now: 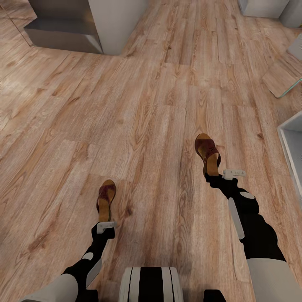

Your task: Pick up the two gym shoes and the two sandals from the corridor floor and place them onto the hallstand (shoe rack) in the corridor, making sure they are on the rack and not on the floor. Arrange them so the two gym shoes are next to each other and the two sandals are next to each other.

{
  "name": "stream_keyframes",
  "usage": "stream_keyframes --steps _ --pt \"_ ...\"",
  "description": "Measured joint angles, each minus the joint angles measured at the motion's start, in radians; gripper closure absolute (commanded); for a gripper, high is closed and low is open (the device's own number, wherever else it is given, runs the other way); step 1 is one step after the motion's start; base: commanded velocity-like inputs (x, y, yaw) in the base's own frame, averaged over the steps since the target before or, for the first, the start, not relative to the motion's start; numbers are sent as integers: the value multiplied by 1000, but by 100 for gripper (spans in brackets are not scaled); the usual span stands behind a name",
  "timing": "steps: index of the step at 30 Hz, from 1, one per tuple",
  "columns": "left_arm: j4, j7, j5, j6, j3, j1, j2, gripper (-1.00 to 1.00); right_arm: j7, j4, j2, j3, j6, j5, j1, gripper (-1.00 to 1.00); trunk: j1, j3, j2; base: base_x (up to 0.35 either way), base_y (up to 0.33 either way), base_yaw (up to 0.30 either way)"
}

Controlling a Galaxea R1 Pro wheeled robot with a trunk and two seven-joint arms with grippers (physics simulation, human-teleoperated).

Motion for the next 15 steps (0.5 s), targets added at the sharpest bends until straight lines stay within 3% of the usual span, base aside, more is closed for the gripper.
stream_keyframes --steps 5,11,12,15 --pt "-12 -1 0 1 1 0 0 100 0 0 0 0 0 0 0 100 -2 19 1 0 0 0" --pt "-102 1 1 22 1 0 0 100 1 0 1 1 0 -1 0 100 -5 43 3 0 0 0" --pt "-145 1 1 85 0 0 0 100 1 1 1 0 0 -2 0 100 -5 47 3 0 0 0" --pt "-208 1 1 179 0 0 0 100 1 2 1 0 -1 -3 0 100 -7 58 3 0 0 0"
